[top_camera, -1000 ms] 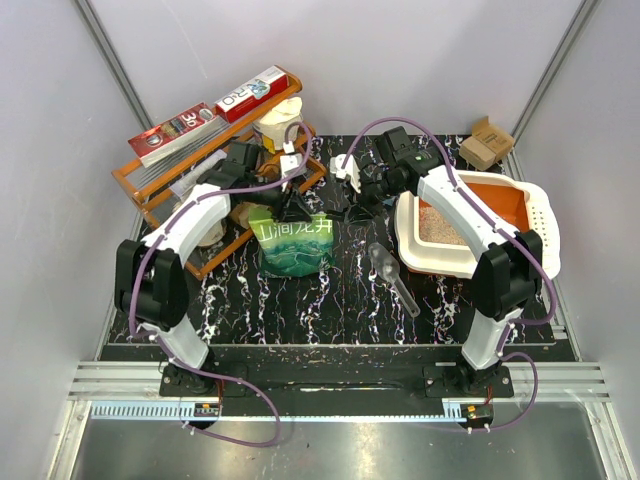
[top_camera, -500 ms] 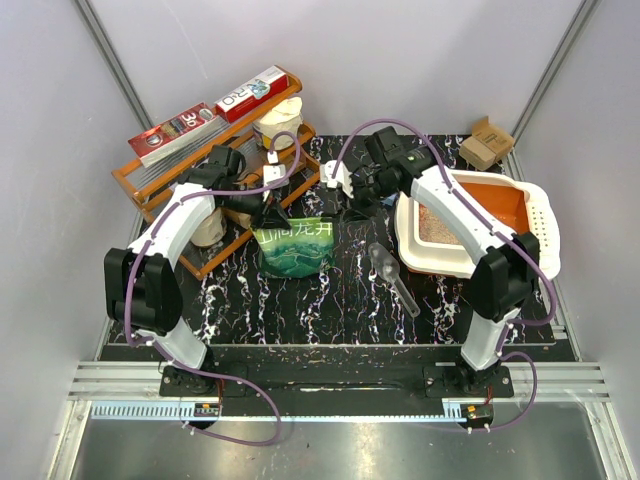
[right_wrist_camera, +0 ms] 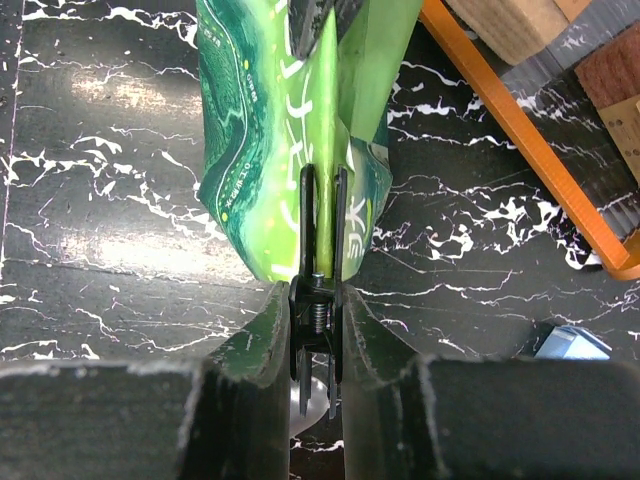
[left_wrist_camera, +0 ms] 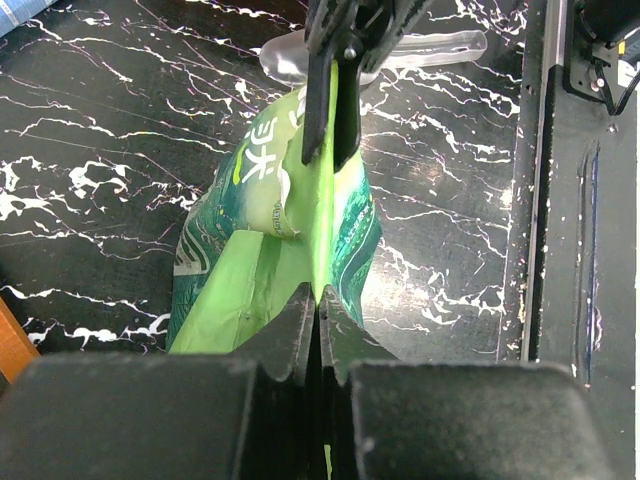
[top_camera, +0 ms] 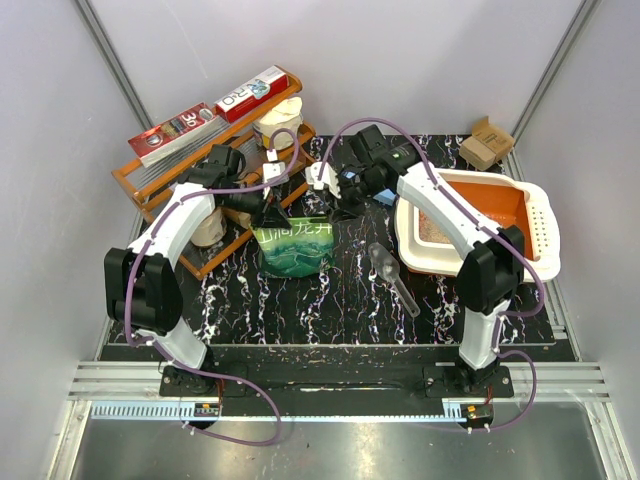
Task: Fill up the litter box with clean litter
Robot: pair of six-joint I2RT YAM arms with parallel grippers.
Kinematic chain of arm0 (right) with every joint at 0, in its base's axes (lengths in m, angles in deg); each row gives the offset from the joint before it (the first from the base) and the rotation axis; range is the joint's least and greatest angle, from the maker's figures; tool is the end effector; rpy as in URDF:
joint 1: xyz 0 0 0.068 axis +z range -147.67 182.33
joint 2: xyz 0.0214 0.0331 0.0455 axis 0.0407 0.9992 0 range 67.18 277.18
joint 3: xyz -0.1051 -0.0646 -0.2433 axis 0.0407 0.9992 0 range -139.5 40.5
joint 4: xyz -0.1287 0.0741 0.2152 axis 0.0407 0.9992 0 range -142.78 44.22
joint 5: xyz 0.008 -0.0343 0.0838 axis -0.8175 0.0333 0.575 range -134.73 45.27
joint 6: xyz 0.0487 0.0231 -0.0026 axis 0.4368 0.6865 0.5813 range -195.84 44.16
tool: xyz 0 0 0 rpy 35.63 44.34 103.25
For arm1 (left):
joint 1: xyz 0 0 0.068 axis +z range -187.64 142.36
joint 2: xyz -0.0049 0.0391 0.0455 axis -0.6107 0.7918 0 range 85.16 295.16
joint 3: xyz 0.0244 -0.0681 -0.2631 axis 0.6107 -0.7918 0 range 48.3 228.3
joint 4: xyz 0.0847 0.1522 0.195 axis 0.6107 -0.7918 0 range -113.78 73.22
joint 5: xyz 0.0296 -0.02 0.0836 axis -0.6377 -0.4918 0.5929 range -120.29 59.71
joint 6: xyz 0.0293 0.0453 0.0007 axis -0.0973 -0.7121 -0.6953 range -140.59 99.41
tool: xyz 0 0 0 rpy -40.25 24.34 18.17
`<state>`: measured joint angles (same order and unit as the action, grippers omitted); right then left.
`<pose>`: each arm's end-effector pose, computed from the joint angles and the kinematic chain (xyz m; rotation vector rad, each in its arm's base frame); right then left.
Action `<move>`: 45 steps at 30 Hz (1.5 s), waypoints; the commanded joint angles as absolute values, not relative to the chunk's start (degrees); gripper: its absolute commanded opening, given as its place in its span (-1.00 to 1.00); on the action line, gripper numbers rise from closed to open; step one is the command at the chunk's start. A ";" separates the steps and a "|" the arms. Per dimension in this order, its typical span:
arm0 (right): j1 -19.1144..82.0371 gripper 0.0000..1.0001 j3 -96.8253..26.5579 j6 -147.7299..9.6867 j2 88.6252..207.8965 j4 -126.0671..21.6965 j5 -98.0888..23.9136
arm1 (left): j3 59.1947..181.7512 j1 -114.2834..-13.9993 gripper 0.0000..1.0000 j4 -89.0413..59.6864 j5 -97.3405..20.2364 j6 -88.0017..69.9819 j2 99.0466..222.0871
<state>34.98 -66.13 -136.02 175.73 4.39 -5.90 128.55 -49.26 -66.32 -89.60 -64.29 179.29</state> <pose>0.3274 0.2362 0.3283 -1.8908 1.4783 0.6605 0.3195 -0.0969 0.2939 1.2935 1.8257 -1.0687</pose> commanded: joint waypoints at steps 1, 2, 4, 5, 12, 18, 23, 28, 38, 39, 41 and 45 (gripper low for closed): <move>37.49 -1.00 -69.71 -136.57 178.01 6.63 -4.92 | 129.52 -49.33 -1.00 -59.95 -95.15 -59.45 177.97; 37.75 -1.00 -70.15 -136.66 178.27 6.89 -4.83 | 129.17 -49.24 -1.00 -58.98 -95.33 -57.70 177.97; 38.37 -1.00 -71.73 -137.44 179.41 8.38 -4.83 | 128.64 -49.33 -1.00 -55.56 -95.77 -55.41 177.71; 38.63 -1.00 -72.26 -137.71 179.85 8.91 -4.91 | 128.20 -49.33 -0.92 -54.50 -95.77 -53.31 177.71; 39.16 -1.00 -79.72 -140.34 184.68 16.90 -6.23 | 124.51 -48.46 -0.42 -54.48 -91.73 -54.86 174.73; 39.42 -1.00 -84.65 -141.14 187.94 22.63 -6.76 | 121.78 -47.13 -0.38 -59.93 -88.92 -61.89 172.79; 40.04 -1.00 -86.41 -140.79 189.26 23.51 -7.11 | 119.85 -46.69 -0.73 -59.68 -89.43 -62.87 172.08; 41.09 -1.00 -88.69 -139.73 190.49 24.47 -7.46 | 119.50 -46.78 -1.00 -52.49 -93.39 -54.54 172.17; 41.97 -1.00 -90.37 -135.96 191.90 23.60 -6.67 | 120.11 -47.84 -1.00 -47.02 -95.42 -48.72 172.88; 42.06 -1.00 -90.37 -135.43 191.90 23.34 -6.67 | 120.20 -47.84 -1.00 -46.67 -95.68 -48.37 172.79; 42.15 -1.00 -90.28 -134.55 191.98 22.46 -6.85 | 120.29 -47.93 -1.00 -46.32 -95.77 -47.75 172.87; 43.02 -1.00 -90.11 -131.83 192.25 20.52 -6.67 | 120.29 -48.01 -1.00 -45.61 -96.03 -46.78 172.79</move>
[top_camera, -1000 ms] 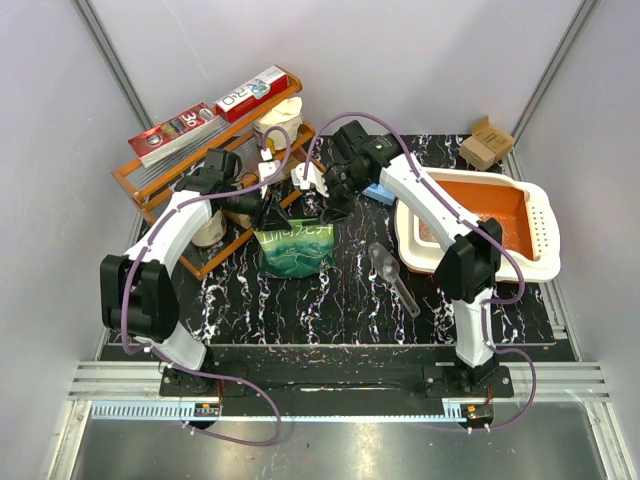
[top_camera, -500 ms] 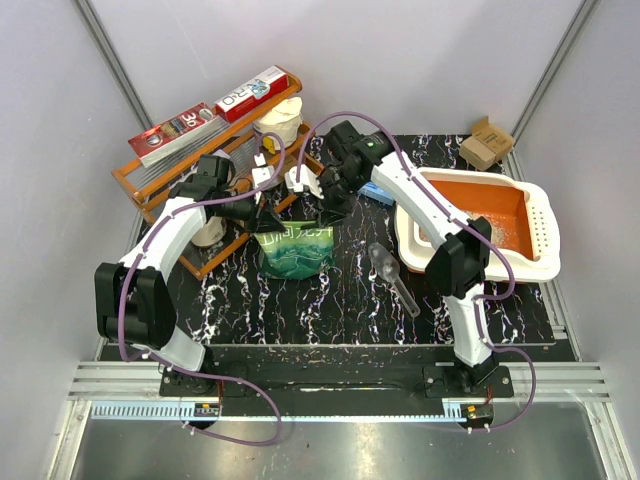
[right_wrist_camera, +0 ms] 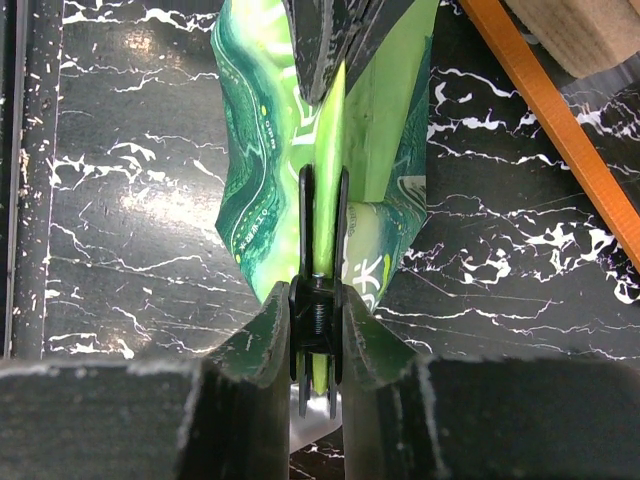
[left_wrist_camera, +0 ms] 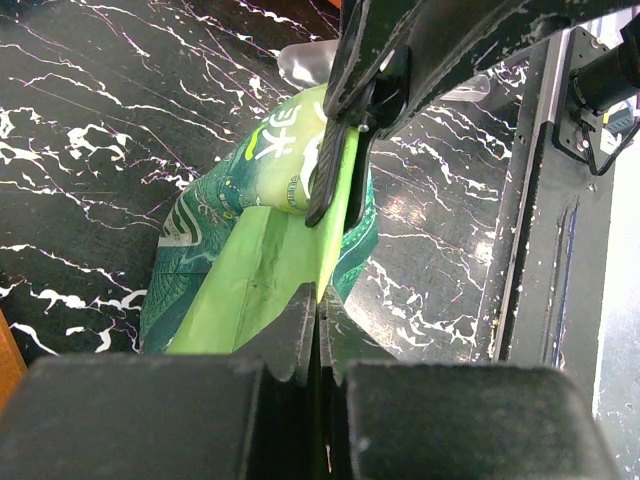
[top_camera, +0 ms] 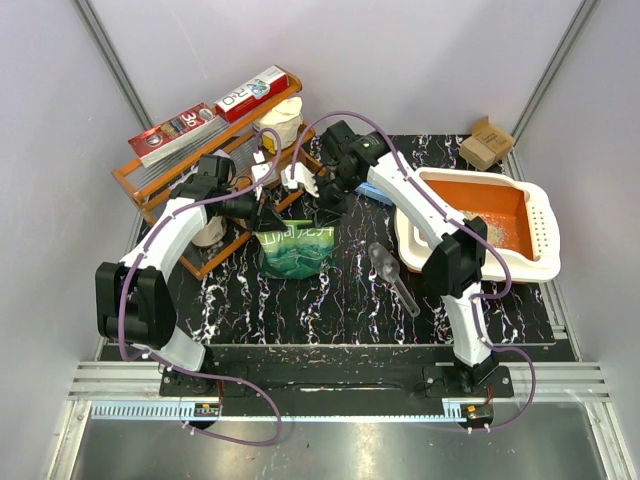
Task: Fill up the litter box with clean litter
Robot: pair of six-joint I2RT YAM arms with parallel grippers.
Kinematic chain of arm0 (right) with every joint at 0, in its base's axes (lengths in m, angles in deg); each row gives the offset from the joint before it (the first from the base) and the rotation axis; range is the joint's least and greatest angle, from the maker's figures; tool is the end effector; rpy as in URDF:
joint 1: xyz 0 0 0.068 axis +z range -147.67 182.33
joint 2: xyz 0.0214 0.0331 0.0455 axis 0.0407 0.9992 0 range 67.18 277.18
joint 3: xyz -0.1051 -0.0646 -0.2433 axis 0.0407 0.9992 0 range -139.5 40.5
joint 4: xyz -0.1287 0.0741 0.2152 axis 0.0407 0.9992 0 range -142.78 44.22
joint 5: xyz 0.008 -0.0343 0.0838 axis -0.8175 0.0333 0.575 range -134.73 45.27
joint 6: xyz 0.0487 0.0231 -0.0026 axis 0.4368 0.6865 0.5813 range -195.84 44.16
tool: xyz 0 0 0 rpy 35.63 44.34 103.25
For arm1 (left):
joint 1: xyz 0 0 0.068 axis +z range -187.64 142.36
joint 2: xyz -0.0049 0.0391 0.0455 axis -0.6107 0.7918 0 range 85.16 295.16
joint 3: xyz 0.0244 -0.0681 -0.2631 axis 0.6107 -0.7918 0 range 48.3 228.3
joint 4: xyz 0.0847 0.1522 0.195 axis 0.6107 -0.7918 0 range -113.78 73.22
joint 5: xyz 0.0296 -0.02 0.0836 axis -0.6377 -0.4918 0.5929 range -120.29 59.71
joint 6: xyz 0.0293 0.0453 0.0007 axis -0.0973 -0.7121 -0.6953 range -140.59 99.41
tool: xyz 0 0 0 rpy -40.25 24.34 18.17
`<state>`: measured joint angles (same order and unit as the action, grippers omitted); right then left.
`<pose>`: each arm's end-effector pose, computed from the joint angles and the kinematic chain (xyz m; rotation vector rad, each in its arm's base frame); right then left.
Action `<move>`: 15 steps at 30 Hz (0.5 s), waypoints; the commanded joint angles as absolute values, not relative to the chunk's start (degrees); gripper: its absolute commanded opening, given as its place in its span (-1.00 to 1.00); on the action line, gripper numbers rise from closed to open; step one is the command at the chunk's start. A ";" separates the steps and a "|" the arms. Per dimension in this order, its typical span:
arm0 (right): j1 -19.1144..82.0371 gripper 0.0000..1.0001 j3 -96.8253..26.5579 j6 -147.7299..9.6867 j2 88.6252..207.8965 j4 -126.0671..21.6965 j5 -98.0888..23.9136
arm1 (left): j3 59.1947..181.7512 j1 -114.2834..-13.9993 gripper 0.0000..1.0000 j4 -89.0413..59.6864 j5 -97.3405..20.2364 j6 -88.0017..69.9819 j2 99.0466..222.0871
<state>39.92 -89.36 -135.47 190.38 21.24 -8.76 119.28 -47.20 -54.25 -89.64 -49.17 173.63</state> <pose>0.3363 0.2853 0.3275 -2.0234 1.5623 0.7151 0.3081 -0.0829 0.2856 1.0733 1.9153 -1.1017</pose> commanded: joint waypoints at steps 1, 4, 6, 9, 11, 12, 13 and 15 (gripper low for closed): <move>43.20 -1.00 -90.11 -131.39 192.42 20.17 -6.76 | 120.29 -48.10 -1.00 -45.52 -96.03 -46.78 172.70; 43.73 -1.00 -89.84 -130.59 192.78 19.73 -6.59 | 120.20 -48.01 -1.00 -45.61 -95.95 -46.78 172.52; 43.82 -1.00 -89.40 -130.15 192.95 19.20 -6.58 | 120.11 -48.01 -1.00 -45.61 -95.95 -46.78 172.26; 43.91 -1.00 -88.97 -130.24 193.21 18.94 -6.67 | 119.85 -48.01 -1.00 -45.61 -95.95 -46.69 172.09; 43.91 -1.00 -88.53 -129.89 193.13 18.59 -6.67 | 119.85 -48.01 -1.00 -45.52 -95.95 -46.78 172.00; 43.91 -1.00 -88.18 -129.80 193.04 18.50 -6.76 | 119.85 -48.01 -1.00 -45.52 -95.95 -46.78 172.00; 43.82 -1.00 -88.08 -129.71 193.13 18.41 -6.85 | 119.85 -48.01 -0.99 -45.70 -95.68 -46.87 171.74; 43.91 -1.00 -87.65 -129.01 193.04 18.06 -7.55 | 120.11 -47.93 -0.77 -47.35 -94.89 -48.96 171.30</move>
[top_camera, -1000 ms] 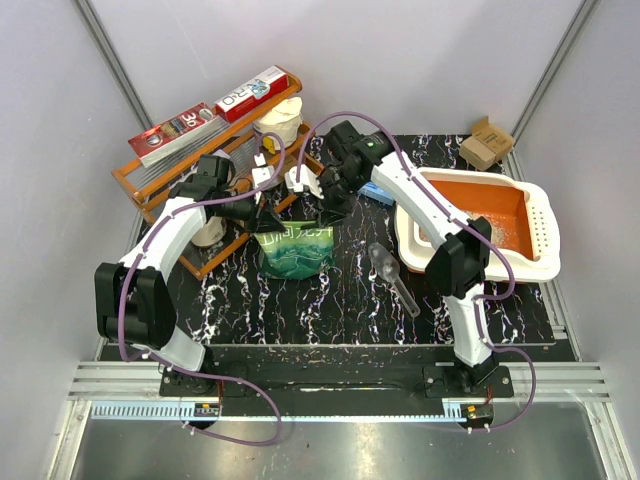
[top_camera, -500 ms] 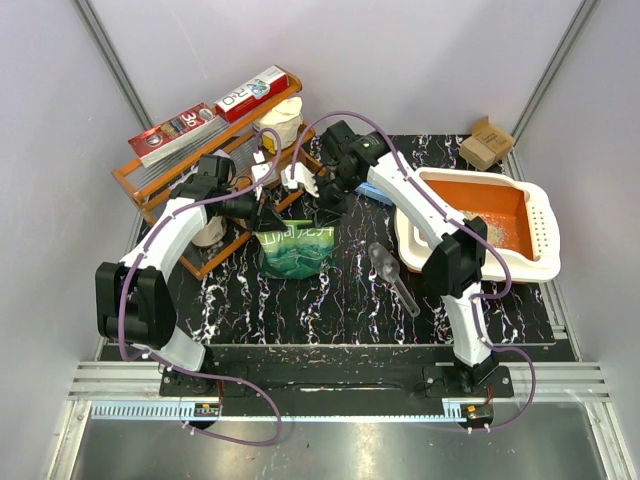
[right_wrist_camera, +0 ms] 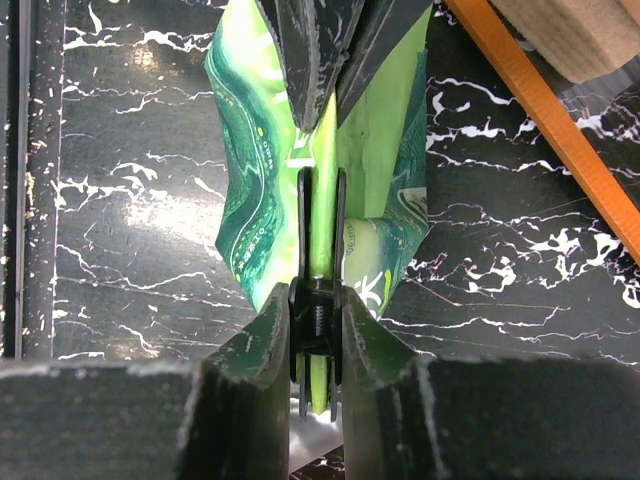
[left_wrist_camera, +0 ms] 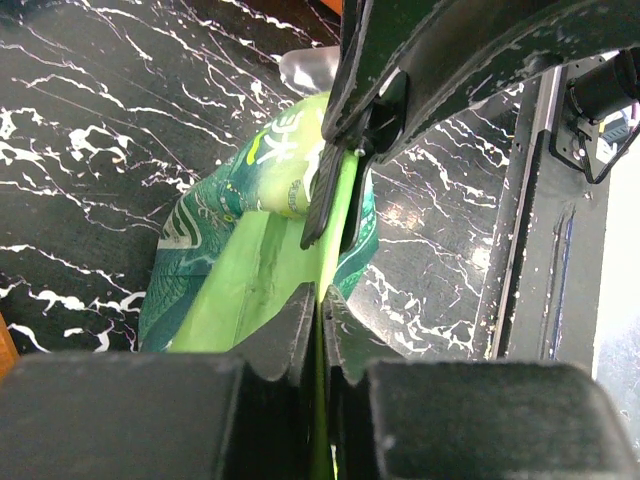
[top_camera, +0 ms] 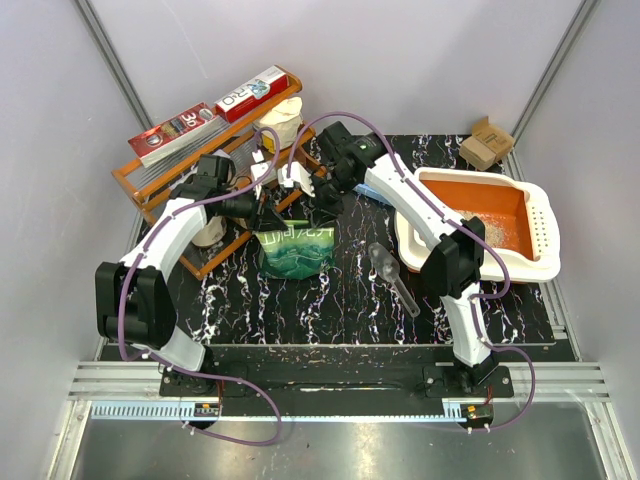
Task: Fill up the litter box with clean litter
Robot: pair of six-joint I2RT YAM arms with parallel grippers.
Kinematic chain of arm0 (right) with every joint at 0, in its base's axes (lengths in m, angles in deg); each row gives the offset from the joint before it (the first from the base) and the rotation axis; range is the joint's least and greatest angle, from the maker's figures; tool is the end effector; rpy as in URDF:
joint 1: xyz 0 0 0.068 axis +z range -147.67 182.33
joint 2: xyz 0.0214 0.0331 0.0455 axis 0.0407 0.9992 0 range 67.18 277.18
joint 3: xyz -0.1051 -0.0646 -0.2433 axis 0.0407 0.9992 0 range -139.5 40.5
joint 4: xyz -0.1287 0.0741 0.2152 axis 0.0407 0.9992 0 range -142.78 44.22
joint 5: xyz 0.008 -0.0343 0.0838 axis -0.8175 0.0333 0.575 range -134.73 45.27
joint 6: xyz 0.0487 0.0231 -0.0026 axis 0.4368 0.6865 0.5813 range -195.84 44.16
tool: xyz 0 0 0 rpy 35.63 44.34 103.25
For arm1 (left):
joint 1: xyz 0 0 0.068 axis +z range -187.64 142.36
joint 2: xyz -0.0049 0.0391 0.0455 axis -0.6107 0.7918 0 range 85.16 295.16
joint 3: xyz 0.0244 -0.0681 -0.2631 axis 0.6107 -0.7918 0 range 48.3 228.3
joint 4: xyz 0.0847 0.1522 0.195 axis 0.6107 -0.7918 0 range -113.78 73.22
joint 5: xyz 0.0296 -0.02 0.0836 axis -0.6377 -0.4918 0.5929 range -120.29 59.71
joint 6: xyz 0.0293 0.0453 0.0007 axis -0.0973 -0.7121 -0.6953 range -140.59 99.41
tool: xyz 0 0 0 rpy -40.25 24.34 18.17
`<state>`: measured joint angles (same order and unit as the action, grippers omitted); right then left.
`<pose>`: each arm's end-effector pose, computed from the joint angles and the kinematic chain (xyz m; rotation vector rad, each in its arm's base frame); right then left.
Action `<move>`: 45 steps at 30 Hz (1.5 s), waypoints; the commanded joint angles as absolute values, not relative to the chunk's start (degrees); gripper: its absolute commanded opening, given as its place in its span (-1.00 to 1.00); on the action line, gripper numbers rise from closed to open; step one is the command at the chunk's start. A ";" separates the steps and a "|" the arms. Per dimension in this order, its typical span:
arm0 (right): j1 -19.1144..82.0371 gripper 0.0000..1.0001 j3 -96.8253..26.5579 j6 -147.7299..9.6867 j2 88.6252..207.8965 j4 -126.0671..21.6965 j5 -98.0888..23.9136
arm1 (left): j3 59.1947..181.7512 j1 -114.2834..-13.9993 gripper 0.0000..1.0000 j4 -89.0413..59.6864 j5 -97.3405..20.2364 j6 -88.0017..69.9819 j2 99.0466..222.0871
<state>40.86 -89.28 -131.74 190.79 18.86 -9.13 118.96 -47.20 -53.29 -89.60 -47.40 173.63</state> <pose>0.3360 0.2940 0.3257 -1.9842 1.5950 0.7225 0.3088 -0.0830 0.2848 1.0499 1.9283 -1.1115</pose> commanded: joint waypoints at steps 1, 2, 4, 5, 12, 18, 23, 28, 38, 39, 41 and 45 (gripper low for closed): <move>43.82 -1.00 -87.64 -128.66 193.04 17.97 -7.81 | 120.02 -47.75 -0.70 -48.24 -94.46 -50.02 170.51; 43.91 -1.00 -87.47 -128.05 193.04 17.62 -8.08 | 120.11 -47.58 -0.63 -49.12 -93.41 -50.99 170.15; 43.91 -1.00 -87.29 -127.96 192.95 17.53 -8.78 | 119.59 -46.87 -0.48 -51.32 -92.09 -53.37 169.19; 43.91 -1.00 -87.21 -127.26 193.04 17.27 -9.04 | 119.32 -46.52 -0.46 -51.58 -91.99 -53.63 168.75; 43.82 -0.82 -85.89 -124.62 192.95 15.86 -9.75 | 116.69 -44.94 -0.24 -49.66 -91.99 -49.97 165.50; 43.91 -0.31 -85.71 -121.28 192.51 13.67 -11.93 | 114.92 -44.76 -0.13 -43.24 -90.41 -41.44 161.54; 43.82 0.13 -87.64 -117.51 191.46 10.50 -16.24 | 116.15 -44.32 -0.09 -39.81 -90.76 -35.54 159.17; 43.64 0.29 -92.73 -114.51 190.67 9.45 -18.80 | 119.05 -44.23 0.00 -40.51 -88.84 -34.57 157.76; 40.57 1.00 -96.26 -91.97 187.42 0.31 -36.32 | 125.55 -44.15 0.98 -41.31 -76.09 -32.81 160.30; 40.39 1.00 -95.74 -90.44 187.07 -0.13 -39.25 | 126.08 -44.23 0.98 -41.13 -75.04 -31.94 161.26; 40.13 0.99 -91.98 -87.62 184.87 -2.32 -48.01 | 127.40 -44.23 0.98 -40.69 -72.66 -31.31 162.32; 39.95 0.99 -83.09 -85.77 177.94 -6.63 -58.77 | 128.63 -47.82 0.98 -40.42 -64.93 -32.54 163.82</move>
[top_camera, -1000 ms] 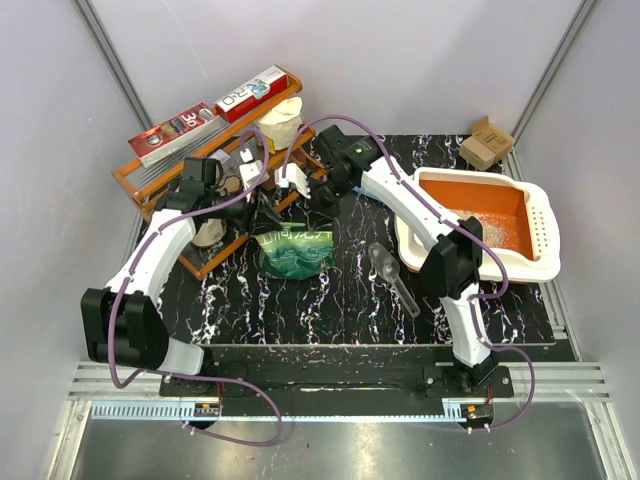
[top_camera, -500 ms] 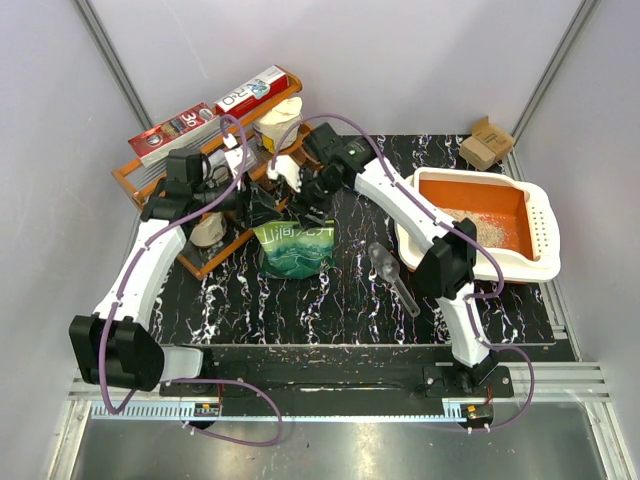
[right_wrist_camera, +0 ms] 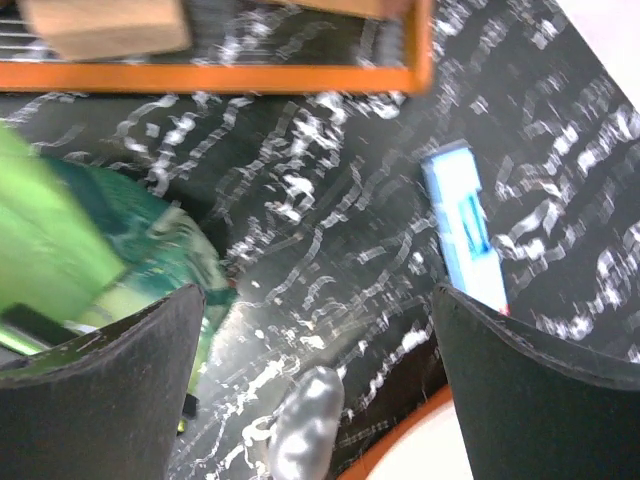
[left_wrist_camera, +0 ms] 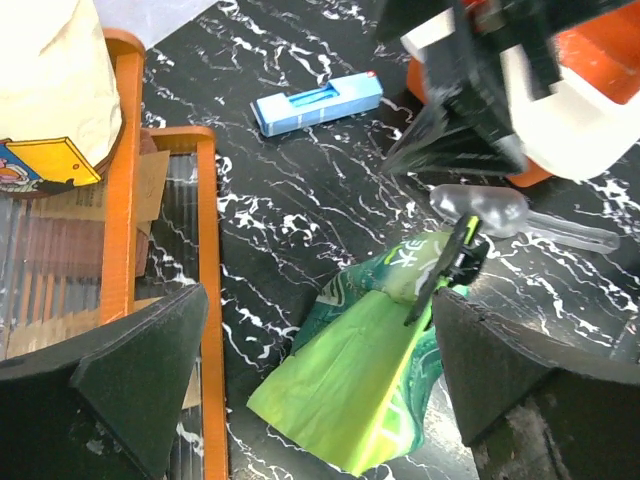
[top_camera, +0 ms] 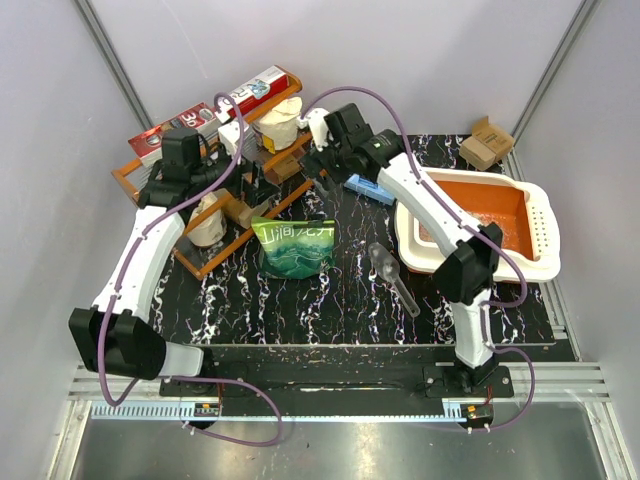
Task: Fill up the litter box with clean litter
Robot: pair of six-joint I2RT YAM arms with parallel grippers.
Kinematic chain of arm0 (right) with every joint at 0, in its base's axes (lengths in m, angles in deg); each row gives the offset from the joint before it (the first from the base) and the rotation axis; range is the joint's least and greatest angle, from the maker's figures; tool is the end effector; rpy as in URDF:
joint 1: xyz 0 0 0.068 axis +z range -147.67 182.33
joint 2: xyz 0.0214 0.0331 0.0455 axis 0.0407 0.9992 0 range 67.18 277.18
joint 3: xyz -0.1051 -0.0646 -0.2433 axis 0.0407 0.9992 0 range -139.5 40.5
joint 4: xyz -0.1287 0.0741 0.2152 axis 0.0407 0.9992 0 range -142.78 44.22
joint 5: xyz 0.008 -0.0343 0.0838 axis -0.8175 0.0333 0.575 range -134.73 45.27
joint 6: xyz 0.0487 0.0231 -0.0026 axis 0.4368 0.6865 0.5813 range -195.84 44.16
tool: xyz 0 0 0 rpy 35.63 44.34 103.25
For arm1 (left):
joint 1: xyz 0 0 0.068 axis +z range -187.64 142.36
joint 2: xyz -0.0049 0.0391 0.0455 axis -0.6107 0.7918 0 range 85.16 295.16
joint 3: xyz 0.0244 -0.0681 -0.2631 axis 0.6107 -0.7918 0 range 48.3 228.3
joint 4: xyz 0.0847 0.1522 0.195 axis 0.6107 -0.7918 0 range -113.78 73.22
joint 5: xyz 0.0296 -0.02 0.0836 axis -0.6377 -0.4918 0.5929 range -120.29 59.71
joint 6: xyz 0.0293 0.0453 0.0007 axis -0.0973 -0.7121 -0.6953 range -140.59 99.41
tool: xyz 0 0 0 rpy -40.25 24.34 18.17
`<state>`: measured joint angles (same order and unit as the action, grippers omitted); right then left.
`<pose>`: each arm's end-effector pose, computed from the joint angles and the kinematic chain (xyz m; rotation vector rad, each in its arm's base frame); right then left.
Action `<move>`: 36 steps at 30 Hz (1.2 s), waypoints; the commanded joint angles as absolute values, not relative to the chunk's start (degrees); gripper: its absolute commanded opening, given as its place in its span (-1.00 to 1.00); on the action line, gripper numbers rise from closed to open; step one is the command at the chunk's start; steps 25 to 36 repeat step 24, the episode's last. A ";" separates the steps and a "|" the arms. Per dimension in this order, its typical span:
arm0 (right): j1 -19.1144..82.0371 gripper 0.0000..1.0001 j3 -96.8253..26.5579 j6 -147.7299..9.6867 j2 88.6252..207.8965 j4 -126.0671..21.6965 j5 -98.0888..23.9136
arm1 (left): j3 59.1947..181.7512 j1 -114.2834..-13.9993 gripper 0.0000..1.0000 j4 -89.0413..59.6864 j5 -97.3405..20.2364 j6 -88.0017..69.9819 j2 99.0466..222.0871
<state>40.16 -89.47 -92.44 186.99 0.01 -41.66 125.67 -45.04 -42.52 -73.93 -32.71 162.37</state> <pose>0.3641 0.2851 0.3706 -1.0882 2.0564 0.2491 0.2907 -0.0625 0.3886 0.7917 1.7852 -0.7085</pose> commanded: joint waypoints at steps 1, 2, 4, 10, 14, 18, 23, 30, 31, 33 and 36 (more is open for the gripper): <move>39.95 0.99 -81.51 -85.07 176.88 -7.51 -60.53 | 128.64 -48.45 0.98 -40.42 -63.61 -33.15 164.00; 39.95 0.99 -78.62 -84.89 175.91 -7.60 -62.81 | 128.64 -49.06 0.98 -40.60 -63.25 -34.46 164.35; 39.95 0.99 -74.40 -85.32 172.49 -9.35 -64.15 | 128.46 -50.56 0.98 -40.86 -63.16 -35.53 165.05; 39.95 0.99 -62.95 -85.24 169.66 -12.17 -70.04 | 124.77 -51.97 0.98 -38.50 -65.88 -28.25 165.84; 39.95 1.00 -61.72 -84.89 169.40 -12.18 -70.13 | 121.87 -51.88 0.98 -35.51 -67.90 -23.33 165.93; 39.95 1.00 -61.63 -85.59 170.10 -12.87 -71.27 | 120.38 -51.88 0.98 -33.22 -67.03 -17.17 165.93; 39.95 0.99 -64.00 -86.21 171.15 -13.05 -71.09 | 120.02 -51.88 0.98 -31.72 -66.24 -15.40 165.84; 39.86 1.00 -64.70 -86.64 171.42 -13.05 -71.01 | 120.54 -51.79 0.98 -31.98 -65.46 -15.75 165.93; 39.86 1.00 -64.70 -86.64 171.42 -13.05 -71.01 | 120.54 -51.79 0.98 -31.98 -65.46 -15.75 165.93; 39.86 1.00 -64.70 -86.64 171.42 -13.05 -71.01 | 120.54 -51.79 0.98 -31.98 -65.46 -15.75 165.93; 39.86 1.00 -64.70 -86.64 171.42 -13.05 -71.01 | 120.54 -51.79 0.98 -31.98 -65.46 -15.75 165.93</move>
